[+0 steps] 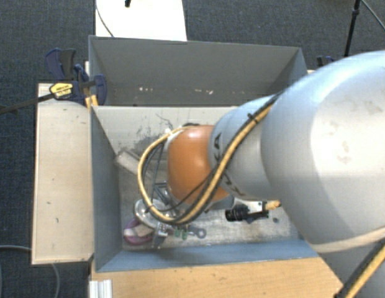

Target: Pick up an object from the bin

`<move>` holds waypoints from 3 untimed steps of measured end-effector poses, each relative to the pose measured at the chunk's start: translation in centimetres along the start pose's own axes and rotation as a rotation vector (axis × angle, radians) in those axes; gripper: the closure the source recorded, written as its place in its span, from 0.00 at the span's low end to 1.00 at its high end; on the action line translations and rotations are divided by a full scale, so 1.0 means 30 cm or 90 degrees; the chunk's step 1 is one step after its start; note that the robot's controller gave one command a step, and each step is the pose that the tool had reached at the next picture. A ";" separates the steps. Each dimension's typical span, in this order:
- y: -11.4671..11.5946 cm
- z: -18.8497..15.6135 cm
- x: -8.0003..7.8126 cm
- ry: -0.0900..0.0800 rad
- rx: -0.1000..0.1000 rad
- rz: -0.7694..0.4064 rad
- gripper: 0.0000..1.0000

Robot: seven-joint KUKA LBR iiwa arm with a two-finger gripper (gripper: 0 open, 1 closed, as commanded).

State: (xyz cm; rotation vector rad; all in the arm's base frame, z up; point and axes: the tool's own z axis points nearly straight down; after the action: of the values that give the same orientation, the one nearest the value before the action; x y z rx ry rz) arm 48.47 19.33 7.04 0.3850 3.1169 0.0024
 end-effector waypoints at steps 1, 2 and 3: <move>0.037 -0.101 0.031 -0.002 -0.001 0.090 0.00; 0.005 -0.099 -0.033 -0.001 0.000 0.160 0.00; 0.014 0.001 -0.058 0.001 0.000 0.187 0.00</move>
Offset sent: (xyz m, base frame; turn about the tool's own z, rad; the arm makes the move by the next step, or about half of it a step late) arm -0.0069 0.0125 0.0296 0.1431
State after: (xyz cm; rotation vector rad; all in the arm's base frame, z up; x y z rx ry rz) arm 50.25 19.33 7.03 0.8372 3.0293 0.0018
